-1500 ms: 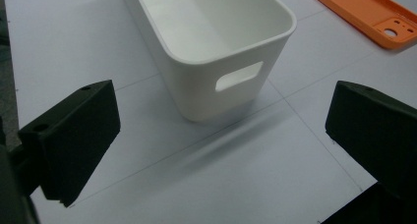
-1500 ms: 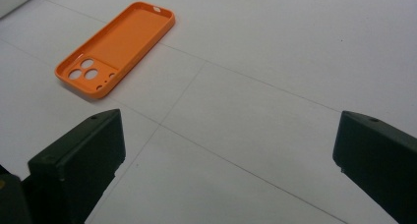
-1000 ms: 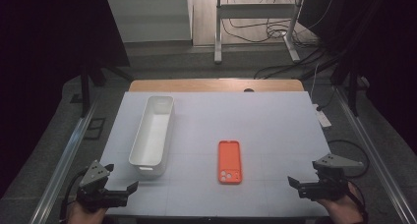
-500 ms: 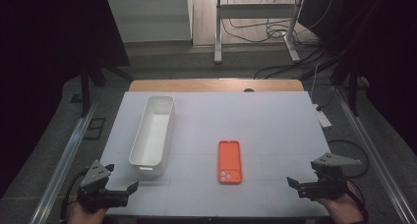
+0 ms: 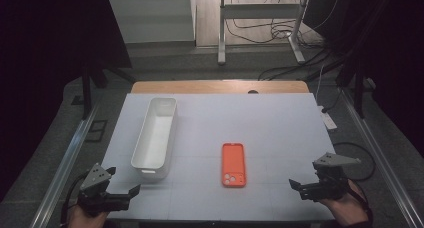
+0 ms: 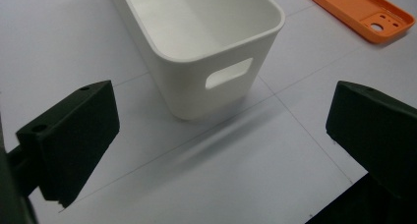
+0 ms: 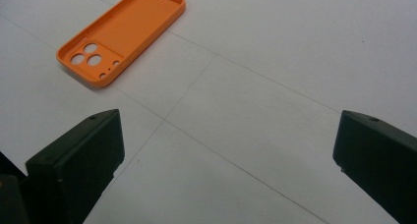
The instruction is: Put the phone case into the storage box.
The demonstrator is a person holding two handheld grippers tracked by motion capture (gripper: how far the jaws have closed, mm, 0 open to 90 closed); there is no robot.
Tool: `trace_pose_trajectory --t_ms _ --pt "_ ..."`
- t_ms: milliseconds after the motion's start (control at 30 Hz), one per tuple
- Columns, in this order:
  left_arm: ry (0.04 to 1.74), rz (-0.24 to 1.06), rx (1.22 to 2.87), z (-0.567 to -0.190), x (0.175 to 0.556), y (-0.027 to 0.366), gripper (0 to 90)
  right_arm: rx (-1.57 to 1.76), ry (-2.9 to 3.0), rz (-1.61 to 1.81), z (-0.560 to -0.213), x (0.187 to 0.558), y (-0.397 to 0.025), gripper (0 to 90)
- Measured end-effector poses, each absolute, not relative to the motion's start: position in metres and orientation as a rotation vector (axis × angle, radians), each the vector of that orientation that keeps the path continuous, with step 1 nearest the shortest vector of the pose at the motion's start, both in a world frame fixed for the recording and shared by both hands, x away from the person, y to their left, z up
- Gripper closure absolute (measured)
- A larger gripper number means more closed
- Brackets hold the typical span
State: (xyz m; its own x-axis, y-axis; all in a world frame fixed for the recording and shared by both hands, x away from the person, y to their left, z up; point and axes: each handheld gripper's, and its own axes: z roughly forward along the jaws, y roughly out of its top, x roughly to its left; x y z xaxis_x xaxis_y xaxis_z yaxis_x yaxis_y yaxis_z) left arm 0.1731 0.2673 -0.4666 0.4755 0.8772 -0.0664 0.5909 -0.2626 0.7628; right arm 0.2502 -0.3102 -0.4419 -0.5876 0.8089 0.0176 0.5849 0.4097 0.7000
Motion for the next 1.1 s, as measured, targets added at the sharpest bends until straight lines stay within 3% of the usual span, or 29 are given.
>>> trace_pose_trajectory --t_ms 1100 --pt "1.216 0.481 1.977 -0.467 0.174 0.267 0.7 1.125 2.425 0.998 -0.446 0.278 -0.281 0.0"
